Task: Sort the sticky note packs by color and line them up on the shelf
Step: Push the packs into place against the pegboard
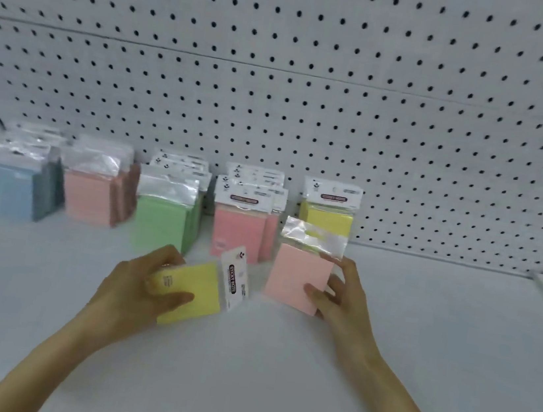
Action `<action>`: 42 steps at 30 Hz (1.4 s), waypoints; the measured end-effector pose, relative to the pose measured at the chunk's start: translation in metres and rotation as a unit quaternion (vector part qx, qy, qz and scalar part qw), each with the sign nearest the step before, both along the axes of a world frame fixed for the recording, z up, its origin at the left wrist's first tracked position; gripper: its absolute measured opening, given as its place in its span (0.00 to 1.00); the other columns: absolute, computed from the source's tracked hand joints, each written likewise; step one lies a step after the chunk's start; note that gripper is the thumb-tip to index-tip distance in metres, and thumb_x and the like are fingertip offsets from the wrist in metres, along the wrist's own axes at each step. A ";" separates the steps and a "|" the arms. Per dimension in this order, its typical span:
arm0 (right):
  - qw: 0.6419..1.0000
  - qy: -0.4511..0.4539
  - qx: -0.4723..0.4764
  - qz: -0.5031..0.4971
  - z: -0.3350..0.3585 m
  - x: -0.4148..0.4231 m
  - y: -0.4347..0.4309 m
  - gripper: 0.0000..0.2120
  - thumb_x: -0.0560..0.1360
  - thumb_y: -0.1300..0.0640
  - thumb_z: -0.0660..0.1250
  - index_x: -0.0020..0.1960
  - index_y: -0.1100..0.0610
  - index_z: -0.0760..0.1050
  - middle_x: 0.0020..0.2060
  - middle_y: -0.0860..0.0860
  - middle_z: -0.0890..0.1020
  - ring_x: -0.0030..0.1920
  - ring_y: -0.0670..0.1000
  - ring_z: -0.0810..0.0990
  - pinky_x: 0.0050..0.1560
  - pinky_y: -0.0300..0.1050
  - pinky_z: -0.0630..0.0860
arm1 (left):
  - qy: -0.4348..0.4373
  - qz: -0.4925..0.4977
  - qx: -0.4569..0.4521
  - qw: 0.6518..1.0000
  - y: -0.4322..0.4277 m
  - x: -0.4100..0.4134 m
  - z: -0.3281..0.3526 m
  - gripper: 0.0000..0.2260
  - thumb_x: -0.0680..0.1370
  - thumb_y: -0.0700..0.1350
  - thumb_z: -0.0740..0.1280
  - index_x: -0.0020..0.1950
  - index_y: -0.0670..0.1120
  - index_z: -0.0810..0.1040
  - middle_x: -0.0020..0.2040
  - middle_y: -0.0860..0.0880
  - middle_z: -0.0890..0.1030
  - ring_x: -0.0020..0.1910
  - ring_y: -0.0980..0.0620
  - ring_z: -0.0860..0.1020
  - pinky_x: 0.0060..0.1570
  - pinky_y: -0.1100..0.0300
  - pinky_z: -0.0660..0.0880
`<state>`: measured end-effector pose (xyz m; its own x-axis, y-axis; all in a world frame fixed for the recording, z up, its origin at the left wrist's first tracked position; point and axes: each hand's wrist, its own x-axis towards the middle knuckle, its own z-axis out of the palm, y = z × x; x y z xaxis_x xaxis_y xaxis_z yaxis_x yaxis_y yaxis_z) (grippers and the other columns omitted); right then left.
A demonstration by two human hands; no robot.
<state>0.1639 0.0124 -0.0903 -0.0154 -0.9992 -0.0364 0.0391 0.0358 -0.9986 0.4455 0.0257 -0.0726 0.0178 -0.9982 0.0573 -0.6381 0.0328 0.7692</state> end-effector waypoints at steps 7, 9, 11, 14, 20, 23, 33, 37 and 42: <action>0.994 0.073 -0.046 0.066 -0.001 0.147 -0.001 0.27 0.73 0.71 0.65 0.66 0.50 0.62 0.53 0.52 0.79 0.45 0.49 0.83 0.44 0.41 0.77 | 0.068 0.053 -0.055 0.995 0.022 0.138 -0.005 0.15 0.60 0.56 0.70 0.40 0.51 0.74 0.34 0.48 0.77 0.29 0.57 0.70 0.29 0.63 0.66; 0.991 0.097 -0.063 0.066 -0.005 0.187 -0.004 0.26 0.73 0.70 0.66 0.61 0.46 0.63 0.50 0.50 0.79 0.45 0.53 0.82 0.45 0.46 0.79 | 0.133 0.089 -0.070 0.985 0.023 0.172 -0.008 0.16 0.59 0.58 0.70 0.39 0.50 0.74 0.33 0.48 0.77 0.30 0.56 0.72 0.31 0.62 0.68; 0.988 0.126 -0.080 0.044 -0.009 0.225 -0.006 0.24 0.72 0.68 0.67 0.56 0.44 0.63 0.45 0.45 0.79 0.43 0.53 0.81 0.45 0.48 0.79 | 0.209 0.137 -0.082 0.965 0.021 0.203 -0.016 0.17 0.60 0.53 0.73 0.41 0.46 0.74 0.37 0.41 0.77 0.35 0.50 0.75 0.32 0.58 0.74; 0.979 0.173 -0.111 0.015 -0.013 0.275 -0.011 0.21 0.73 0.65 0.68 0.51 0.43 0.63 0.41 0.39 0.78 0.41 0.46 0.80 0.44 0.45 0.77 | 0.251 0.185 -0.104 0.944 0.016 0.235 -0.033 0.13 0.65 0.48 0.71 0.43 0.43 0.73 0.42 0.38 0.77 0.40 0.47 0.75 0.34 0.61 0.74; 0.964 0.211 -0.145 -0.071 -0.016 0.341 -0.040 0.16 0.73 0.65 0.66 0.55 0.51 0.66 0.47 0.48 0.75 0.45 0.51 0.76 0.46 0.50 0.75 | 0.333 0.169 -0.136 0.918 0.006 0.245 -0.040 0.13 0.67 0.43 0.68 0.49 0.51 0.73 0.46 0.46 0.78 0.39 0.59 0.78 0.37 0.68 0.75; 0.944 0.264 -0.165 -0.106 -0.017 0.353 -0.051 0.16 0.74 0.65 0.65 0.60 0.57 0.66 0.52 0.53 0.74 0.51 0.55 0.75 0.48 0.48 0.73 | 0.359 0.158 -0.152 0.907 0.006 0.245 -0.041 0.17 0.68 0.41 0.68 0.56 0.47 0.72 0.47 0.48 0.79 0.43 0.59 0.78 0.39 0.68 0.75; 0.914 0.332 -0.161 -0.168 -0.013 0.367 -0.073 0.33 0.74 0.69 0.64 0.75 0.59 0.54 0.66 0.56 0.66 0.69 0.54 0.63 0.65 0.39 0.58 | 0.362 0.149 -0.133 0.910 0.007 0.246 -0.039 0.21 0.68 0.42 0.68 0.60 0.44 0.72 0.53 0.41 0.79 0.49 0.51 0.78 0.48 0.51 0.76; 0.915 0.318 -0.167 -0.184 -0.015 0.372 -0.075 0.37 0.72 0.70 0.66 0.75 0.60 0.51 0.66 0.57 0.65 0.69 0.54 0.60 0.65 0.33 0.51 | 0.366 0.152 -0.127 0.909 0.008 0.247 -0.040 0.20 0.68 0.42 0.68 0.59 0.45 0.73 0.52 0.44 0.80 0.49 0.53 0.79 0.48 0.52 0.76; 0.923 0.291 -0.181 -0.177 -0.017 0.371 -0.074 0.42 0.71 0.72 0.68 0.76 0.60 0.48 0.71 0.57 0.58 0.70 0.47 0.53 0.63 0.24 0.43 | 0.379 0.155 -0.120 0.904 0.007 0.247 -0.040 0.19 0.68 0.42 0.68 0.58 0.45 0.72 0.50 0.46 0.79 0.47 0.53 0.78 0.47 0.53 0.75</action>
